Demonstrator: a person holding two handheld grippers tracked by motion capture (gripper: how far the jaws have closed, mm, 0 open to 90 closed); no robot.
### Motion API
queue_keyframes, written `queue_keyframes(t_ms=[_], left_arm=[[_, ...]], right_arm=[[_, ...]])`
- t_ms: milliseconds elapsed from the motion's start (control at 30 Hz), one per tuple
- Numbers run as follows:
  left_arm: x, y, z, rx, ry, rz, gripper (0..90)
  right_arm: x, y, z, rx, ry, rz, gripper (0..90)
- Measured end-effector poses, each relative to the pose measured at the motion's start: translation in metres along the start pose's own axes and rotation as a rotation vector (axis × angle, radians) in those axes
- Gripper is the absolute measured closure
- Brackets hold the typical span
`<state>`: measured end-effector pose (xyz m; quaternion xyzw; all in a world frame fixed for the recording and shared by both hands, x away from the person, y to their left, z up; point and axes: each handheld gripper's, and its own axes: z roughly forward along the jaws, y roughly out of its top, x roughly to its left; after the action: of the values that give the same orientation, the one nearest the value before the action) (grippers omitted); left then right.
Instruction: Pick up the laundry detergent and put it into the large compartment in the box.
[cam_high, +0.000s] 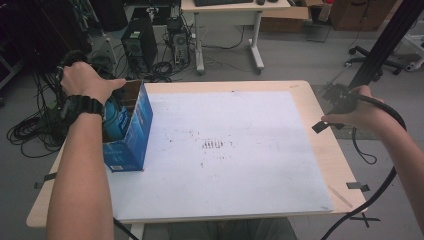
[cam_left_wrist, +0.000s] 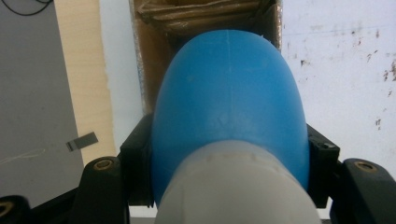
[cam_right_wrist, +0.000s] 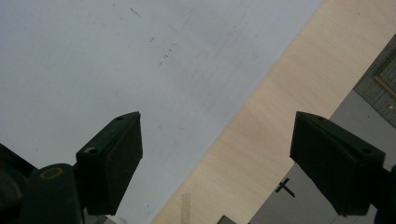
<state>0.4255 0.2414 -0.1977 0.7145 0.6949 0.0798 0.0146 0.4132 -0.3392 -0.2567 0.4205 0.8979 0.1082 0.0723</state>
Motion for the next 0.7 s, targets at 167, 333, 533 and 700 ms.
queue_keyframes(t_ms=[167,333,533,700], left_arm=[[-0.001,0.000,0.008,0.007,-0.001,0.002,37.6],[-0.001,-0.001,0.015,0.017,-0.005,0.003,37.6],[-0.001,-0.001,0.022,0.025,-0.009,0.006,37.6],[-0.002,-0.002,0.029,0.029,-0.012,0.006,37.6]], right_arm=[[0.000,0.000,0.002,-0.001,0.003,-0.002,17.5],[0.000,0.000,0.002,0.001,0.002,-0.001,17.5],[0.000,-0.001,0.002,0.004,0.001,0.001,17.4],[0.001,-0.001,0.003,0.007,0.002,0.001,17.4]])
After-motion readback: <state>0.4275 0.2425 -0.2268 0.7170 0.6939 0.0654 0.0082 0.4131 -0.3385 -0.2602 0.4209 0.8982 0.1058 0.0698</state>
